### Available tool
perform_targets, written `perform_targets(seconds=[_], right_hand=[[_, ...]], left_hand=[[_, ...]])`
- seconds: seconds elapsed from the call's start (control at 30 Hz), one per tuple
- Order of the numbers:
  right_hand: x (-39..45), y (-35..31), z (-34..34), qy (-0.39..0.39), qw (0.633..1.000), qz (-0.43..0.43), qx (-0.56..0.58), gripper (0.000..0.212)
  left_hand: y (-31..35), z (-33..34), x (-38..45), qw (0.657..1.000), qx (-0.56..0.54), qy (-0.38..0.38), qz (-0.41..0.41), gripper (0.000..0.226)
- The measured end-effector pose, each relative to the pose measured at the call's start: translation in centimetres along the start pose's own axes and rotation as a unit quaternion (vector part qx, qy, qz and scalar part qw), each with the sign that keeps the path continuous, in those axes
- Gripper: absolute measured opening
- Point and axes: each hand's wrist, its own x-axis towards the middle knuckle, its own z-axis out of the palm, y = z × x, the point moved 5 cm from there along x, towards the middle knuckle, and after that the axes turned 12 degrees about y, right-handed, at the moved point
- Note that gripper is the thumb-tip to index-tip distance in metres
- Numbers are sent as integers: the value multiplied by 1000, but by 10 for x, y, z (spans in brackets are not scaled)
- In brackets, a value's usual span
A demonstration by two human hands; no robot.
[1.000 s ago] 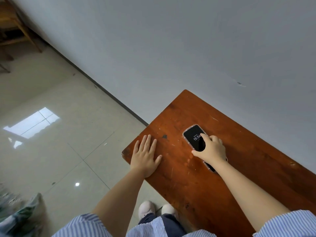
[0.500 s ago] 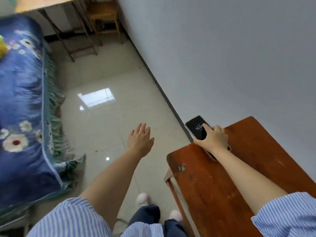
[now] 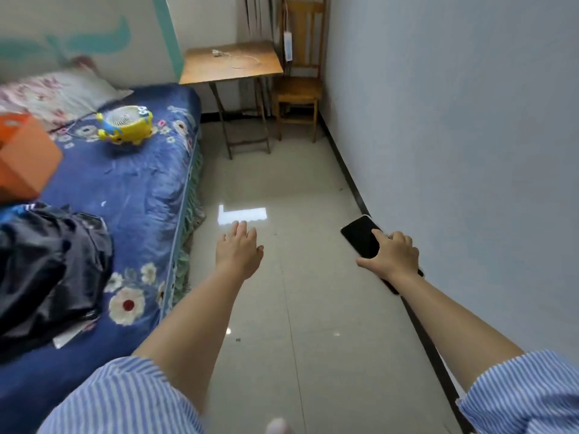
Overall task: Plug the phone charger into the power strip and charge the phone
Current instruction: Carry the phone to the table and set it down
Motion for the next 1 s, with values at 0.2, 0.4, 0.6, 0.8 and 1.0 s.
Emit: perform_targets(seconds=[0.2,0.4,0.6,0.8,1.0], right_hand=[[108,-113,1,26,999,-44,3,66],[237,-210,14,50,995,-90,5,64],[379,-305,26,45,990,-131,28,64],[502,-389,44,45,986,-156,30,64],[623,-474,65,56,985,-162,27,64]], left_hand=[[-82,-23,112,998,7,36,-42,42],[-129,-33,246,995,29,65,-65,40],[-168,-54,398,990,29,99,-99,43],[-210,-56,530,988,21,107,-114,44],[-262,-60,673,986,18,132,-99,41]])
